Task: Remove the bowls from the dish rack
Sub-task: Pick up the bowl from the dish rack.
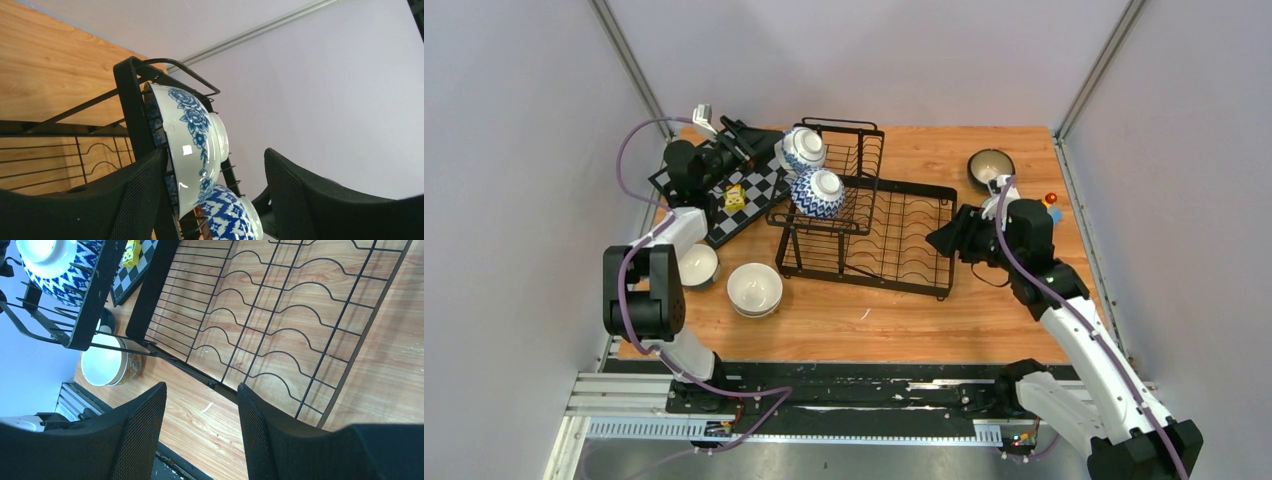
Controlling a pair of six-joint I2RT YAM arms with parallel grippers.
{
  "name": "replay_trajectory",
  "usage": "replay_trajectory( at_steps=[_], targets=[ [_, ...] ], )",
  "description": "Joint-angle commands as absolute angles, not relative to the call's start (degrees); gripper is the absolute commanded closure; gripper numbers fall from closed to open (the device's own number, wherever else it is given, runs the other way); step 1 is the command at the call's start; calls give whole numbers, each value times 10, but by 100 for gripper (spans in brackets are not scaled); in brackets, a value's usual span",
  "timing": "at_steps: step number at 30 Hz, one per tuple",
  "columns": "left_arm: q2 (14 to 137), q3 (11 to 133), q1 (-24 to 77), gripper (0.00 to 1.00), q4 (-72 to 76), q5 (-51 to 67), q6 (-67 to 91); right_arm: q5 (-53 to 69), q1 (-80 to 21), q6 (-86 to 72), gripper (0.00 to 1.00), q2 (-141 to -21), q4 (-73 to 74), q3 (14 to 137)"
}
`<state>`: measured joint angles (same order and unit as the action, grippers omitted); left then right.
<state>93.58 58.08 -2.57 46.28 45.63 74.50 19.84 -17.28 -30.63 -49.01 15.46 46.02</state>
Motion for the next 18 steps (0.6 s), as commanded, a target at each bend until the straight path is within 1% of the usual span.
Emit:
replay_trajectory(
  at_steps=[1,6,18],
  targets=[
    [948,575,-15,28,518,482,773,193,-178,-308,42,-485,167,447],
    [957,572,-11,32,551,487,800,195,-178,-308,42,-480,167,443],
    [1005,566,-7,46,686,499,897,200,-178,-315,42,-476,167,437]
  ],
)
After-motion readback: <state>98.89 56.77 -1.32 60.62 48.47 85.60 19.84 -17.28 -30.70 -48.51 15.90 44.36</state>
